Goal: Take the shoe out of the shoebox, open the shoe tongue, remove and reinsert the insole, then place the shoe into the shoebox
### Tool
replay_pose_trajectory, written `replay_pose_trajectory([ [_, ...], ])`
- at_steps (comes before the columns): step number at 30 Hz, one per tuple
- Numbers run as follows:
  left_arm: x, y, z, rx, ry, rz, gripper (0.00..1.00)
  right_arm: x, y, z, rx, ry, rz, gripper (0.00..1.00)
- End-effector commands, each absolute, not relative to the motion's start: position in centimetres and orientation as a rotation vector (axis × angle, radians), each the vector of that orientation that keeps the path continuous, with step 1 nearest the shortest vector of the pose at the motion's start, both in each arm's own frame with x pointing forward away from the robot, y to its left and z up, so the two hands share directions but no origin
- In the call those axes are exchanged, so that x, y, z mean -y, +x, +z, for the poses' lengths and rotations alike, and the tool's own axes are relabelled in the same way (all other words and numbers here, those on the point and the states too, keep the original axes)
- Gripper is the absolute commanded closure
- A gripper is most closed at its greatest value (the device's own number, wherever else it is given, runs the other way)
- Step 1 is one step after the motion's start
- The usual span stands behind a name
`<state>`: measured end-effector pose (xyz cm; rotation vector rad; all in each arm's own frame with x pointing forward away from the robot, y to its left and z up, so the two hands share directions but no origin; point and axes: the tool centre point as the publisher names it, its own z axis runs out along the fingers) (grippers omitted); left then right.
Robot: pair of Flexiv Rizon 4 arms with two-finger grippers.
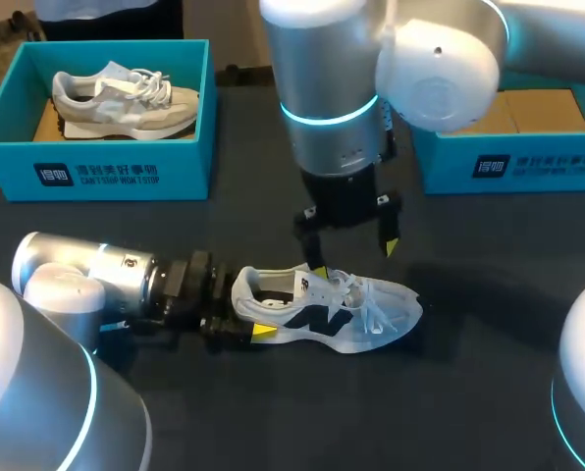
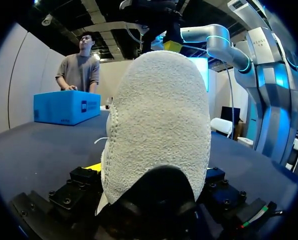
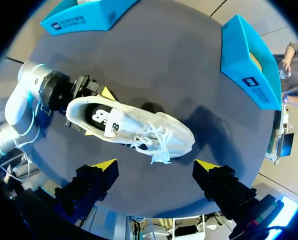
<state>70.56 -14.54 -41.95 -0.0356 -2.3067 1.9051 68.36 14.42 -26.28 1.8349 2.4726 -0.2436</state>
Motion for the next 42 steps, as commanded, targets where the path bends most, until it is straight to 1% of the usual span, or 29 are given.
replay_pose_trajectory([
  [1,14.6,70.6,-42.0,2.307,-0.035,1.906,1.0,-16.4,68.5,-27.8,-2.391,1.884,-0.297,0.0],
  [10,14.6,70.6,-42.0,2.307,-0.035,1.906,1.0,-18.7,68.7,-29.2,-2.282,1.892,-0.28,0.0],
  [21,14.6,70.6,-42.0,2.307,-0.035,1.906,1.0,-19.6,70.2,-31.5,-2.267,1.848,-0.257,0.0],
  [29,14.6,70.6,-42.0,2.307,-0.035,1.906,1.0,-19.6,71.2,-33.1,-2.242,1.836,-0.255,0.0],
  [42,14.6,70.6,-42.0,2.307,-0.035,1.906,1.0,-18.4,70.7,-35.1,-2.187,1.93,-0.199,0.0],
])
